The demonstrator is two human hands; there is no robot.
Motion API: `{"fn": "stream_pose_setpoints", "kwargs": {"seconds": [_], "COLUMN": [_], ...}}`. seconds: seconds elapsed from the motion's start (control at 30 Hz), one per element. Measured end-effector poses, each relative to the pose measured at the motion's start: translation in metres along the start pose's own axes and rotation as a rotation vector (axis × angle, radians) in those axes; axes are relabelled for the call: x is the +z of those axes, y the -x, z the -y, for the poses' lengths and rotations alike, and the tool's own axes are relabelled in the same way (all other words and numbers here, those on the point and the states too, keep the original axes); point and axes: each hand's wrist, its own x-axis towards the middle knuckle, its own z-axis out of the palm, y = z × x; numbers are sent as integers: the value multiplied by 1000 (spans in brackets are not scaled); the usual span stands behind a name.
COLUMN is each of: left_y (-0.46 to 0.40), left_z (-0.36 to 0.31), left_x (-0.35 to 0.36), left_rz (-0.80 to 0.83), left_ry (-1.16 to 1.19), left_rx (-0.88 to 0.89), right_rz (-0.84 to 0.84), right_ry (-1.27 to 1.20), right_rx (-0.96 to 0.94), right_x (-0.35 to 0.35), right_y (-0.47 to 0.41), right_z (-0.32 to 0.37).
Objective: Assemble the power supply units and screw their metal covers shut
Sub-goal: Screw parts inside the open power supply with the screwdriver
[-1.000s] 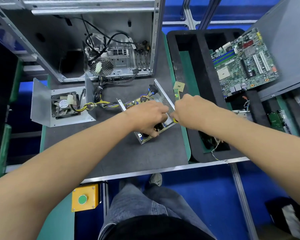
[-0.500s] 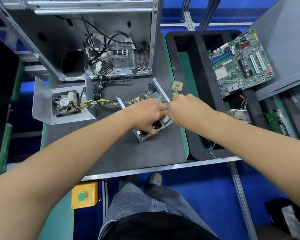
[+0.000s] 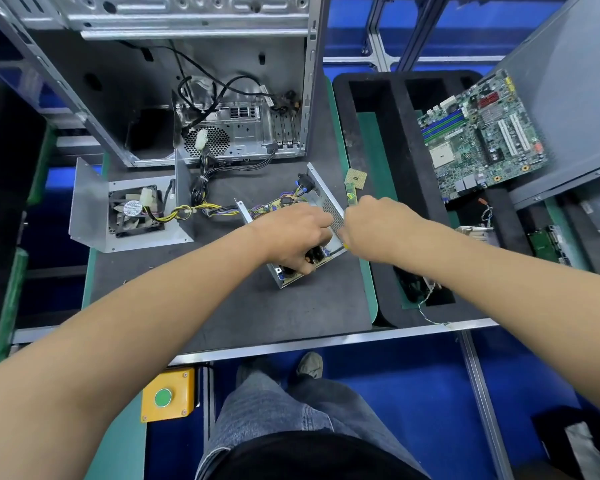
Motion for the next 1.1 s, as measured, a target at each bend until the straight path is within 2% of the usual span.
{"fn": "stream_pose_setpoints", "kwargs": {"seconds": [0.07,0.1,0.17,0.27,0.33,0.4,0.5,0.6,0.67,0.73,0.8,0.83,0.9,1.03,1.1], "left_y": [1,1,1,-1,-2,-2,-1,0,0,1,5,7,12,8,5], "left_z": [0,0,-1,0,1,1,-1,0,1,2,1,1,2,8,8], "left_x": [0,0,1,2,2,2,0,1,2,2,3,4,6,-2,-10], "left_rz": [-27,-39,-48,-23,-20,-15,-32,-51,-44,-50,-146,-256,-446,-438,-519], "left_ry": [5,3,-3,-8,-16,-26,-25,-42,-38,16,154,252,435,700,881], "left_rx": [6,6,3,9,12,13,9,17,9,-12,-23,-28,-120,-448,-612], "right_rz": [108,141,111,-33,-42,5,193,219,167,40,-52,-58,-52,134,215], "right_ry": [-144,-171,-121,159,214,125,-86,-113,-19,193,342,353,245,-133,-253], "right_rx": [132,132,43,-193,-240,-146,87,130,29,-165,-341,-369,-296,104,206], "right_x": [0,0,-2,-3,-6,-10,-19,-20,-17,-14,-13,-13,-11,-14,-14], "right_y": [-4,-4,3,9,9,7,-5,-3,7,13,13,11,5,-11,-17], "right_z": [-5,-7,-7,-5,-5,0,5,8,8,8,8,8,10,10,5]}}
